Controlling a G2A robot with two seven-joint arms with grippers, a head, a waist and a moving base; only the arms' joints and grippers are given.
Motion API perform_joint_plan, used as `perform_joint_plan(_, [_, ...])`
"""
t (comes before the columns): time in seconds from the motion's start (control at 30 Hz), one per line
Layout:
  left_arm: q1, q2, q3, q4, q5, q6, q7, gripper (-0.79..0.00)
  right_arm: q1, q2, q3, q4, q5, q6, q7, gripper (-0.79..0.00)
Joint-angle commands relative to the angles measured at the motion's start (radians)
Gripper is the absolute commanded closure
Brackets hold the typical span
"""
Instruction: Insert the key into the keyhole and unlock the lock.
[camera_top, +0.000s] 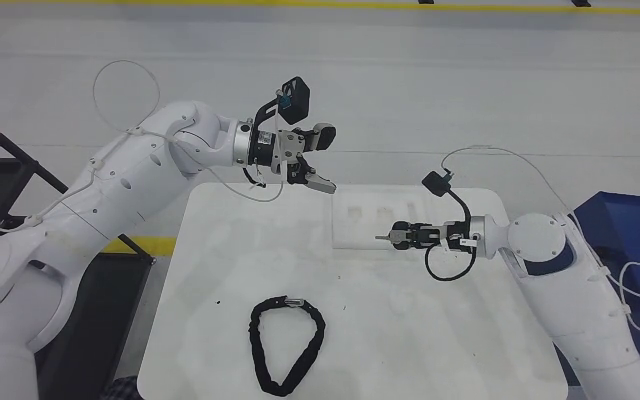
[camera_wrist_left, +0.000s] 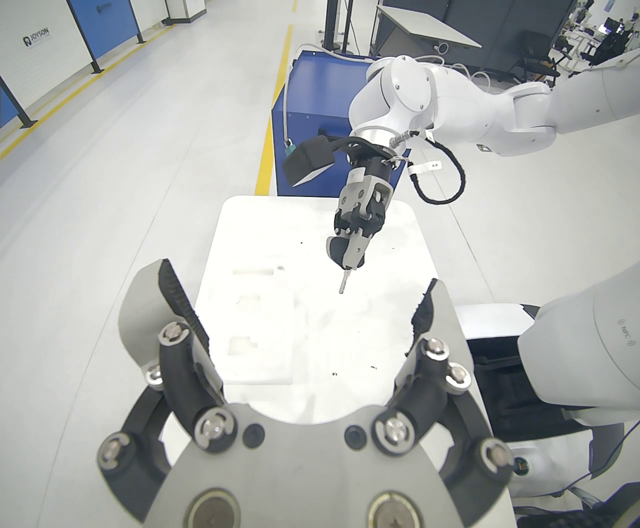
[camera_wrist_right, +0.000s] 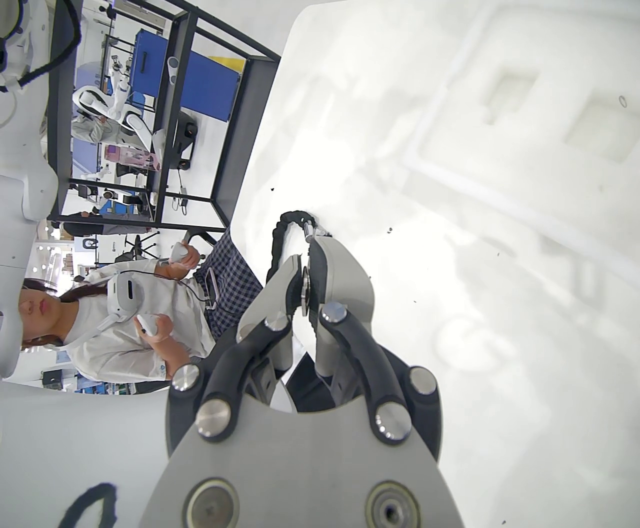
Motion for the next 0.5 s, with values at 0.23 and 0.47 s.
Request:
perform_joint_plan(0.23, [0.000, 0.000, 0.000, 0.000, 0.000, 0.000, 0.000, -0.785, 0.000, 0.000, 0.000, 0.000, 0.000, 0.000, 0.000, 0.000])
perform_joint_plan(0.47, [0.069, 0.022, -0.023, -0.012, 0.052, 0.001, -0.027, -0.785, 0.000, 0.000, 0.000, 0.000, 0.000, 0.000, 0.000, 0.000])
